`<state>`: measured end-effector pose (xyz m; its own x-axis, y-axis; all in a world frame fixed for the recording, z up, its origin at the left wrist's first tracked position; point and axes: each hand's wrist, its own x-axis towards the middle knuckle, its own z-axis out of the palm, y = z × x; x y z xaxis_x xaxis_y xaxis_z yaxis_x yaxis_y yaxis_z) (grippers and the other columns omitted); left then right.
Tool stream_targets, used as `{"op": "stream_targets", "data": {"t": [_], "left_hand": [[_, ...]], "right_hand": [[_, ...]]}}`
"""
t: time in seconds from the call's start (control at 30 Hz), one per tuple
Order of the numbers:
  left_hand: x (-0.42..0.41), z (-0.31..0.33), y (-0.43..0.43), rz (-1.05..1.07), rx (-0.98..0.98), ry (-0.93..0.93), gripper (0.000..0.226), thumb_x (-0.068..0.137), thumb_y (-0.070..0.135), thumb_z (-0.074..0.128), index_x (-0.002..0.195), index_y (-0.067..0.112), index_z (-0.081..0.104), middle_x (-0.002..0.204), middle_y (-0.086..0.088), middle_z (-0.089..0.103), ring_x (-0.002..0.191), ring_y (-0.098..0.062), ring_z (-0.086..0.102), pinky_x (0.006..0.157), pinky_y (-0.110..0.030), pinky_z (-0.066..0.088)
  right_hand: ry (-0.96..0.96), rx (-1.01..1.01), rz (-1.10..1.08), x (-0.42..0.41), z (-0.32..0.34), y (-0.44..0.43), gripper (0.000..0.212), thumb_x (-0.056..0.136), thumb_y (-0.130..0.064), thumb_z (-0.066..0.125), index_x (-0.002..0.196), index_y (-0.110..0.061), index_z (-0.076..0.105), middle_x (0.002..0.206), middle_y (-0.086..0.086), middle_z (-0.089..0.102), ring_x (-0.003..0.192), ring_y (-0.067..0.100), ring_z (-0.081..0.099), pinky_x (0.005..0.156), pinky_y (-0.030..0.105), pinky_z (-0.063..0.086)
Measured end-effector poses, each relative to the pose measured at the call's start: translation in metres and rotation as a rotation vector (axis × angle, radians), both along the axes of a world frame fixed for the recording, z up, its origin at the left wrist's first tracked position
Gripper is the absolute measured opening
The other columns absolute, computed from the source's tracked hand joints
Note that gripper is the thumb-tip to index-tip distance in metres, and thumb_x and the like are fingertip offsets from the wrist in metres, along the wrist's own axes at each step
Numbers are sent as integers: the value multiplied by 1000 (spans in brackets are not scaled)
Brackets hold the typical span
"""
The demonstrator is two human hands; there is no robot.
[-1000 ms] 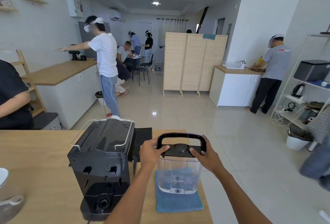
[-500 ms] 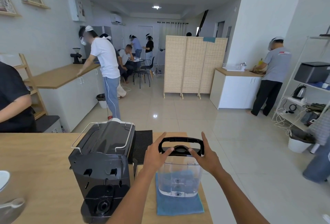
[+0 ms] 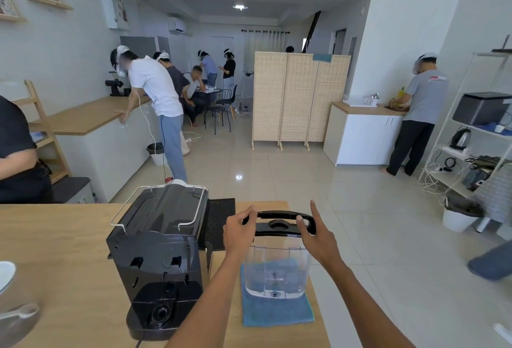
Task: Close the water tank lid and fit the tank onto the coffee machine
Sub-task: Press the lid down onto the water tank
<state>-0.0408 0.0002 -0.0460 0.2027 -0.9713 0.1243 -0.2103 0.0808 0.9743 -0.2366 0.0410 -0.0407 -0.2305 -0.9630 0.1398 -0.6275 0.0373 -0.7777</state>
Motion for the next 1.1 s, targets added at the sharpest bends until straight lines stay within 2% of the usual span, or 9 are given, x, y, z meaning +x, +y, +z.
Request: {"op": "stream_targets", "data": {"t": [0.1, 0.2, 0.33, 0.47, 0.6, 0.73, 0.83, 1.0, 1.1], "left_hand": [[-2, 1, -3, -26, 78, -16, 41, 94, 50, 54, 129, 32, 65, 130, 3, 68, 120, -27, 62, 101, -46, 50], [-1, -5, -4, -106, 141, -18, 51, 92, 58, 49, 140, 42, 52, 136, -6, 64, 123, -32, 59, 104, -48, 47], [1, -8, -6, -158, 182, -10, 55, 95, 57, 47, 147, 40, 43, 138, -17, 60, 128, -33, 54, 110, -47, 41], [3, -3, -6, -201, 206, -32, 54, 98, 52, 45, 149, 38, 39, 143, -29, 48, 131, -41, 49, 112, -50, 38], [5, 0, -4, -222, 196, -23, 51, 100, 47, 44, 150, 38, 38, 146, -27, 45, 134, -41, 46, 113, -49, 35], [4, -3, 2, -245, 140, 25, 49, 104, 41, 41, 152, 36, 34, 157, -1, 40, 144, -24, 35, 116, -37, 27], [2, -7, 11, -234, 98, 21, 49, 105, 36, 38, 154, 36, 31, 159, 3, 36, 147, -22, 31, 116, -35, 25], [7, -22, 18, -281, 106, -106, 52, 103, 35, 44, 149, 50, 24, 156, -1, 38, 142, -22, 35, 117, -39, 26], [11, -33, 19, -342, 144, -265, 53, 103, 43, 39, 149, 57, 16, 157, -5, 33, 143, -24, 34, 117, -46, 29]], "right_hand": [[-36, 0, -19, 3, 4, 1, 69, 96, -56, 40, 156, -38, 12, 133, 11, 63, 84, 14, 58, 86, 29, 48], [-53, -2, -37, 5, 4, 1, 70, 95, -58, 40, 156, -38, 14, 140, 10, 59, 105, 25, 64, 97, 36, 48], [-51, 3, -52, 6, 6, 1, 67, 96, -56, 40, 156, -36, 16, 134, 10, 63, 84, 17, 57, 90, 32, 47], [-77, 1, -85, 8, 6, -1, 66, 96, -57, 41, 155, -35, 21, 143, 9, 56, 101, 25, 63, 98, 37, 47], [-176, 19, -97, 6, 2, -6, 66, 93, -62, 44, 153, -40, 27, 147, 6, 53, 127, 30, 55, 108, 44, 41], [-292, 68, -61, 1, 1, -8, 63, 93, -58, 49, 151, -43, 31, 148, 4, 51, 134, 28, 47, 112, 44, 37], [-308, 74, -4, -2, -1, -3, 60, 96, -53, 48, 152, -44, 28, 152, 4, 47, 137, 29, 44, 115, 45, 35], [-143, 80, 81, -1, -14, 13, 68, 96, -51, 48, 156, -37, 18, 151, 4, 48, 135, 29, 48, 108, 36, 39], [-19, 46, 119, 5, -23, 18, 66, 98, -44, 47, 155, -32, 15, 136, 4, 60, 115, 28, 62, 85, 23, 45]]}}
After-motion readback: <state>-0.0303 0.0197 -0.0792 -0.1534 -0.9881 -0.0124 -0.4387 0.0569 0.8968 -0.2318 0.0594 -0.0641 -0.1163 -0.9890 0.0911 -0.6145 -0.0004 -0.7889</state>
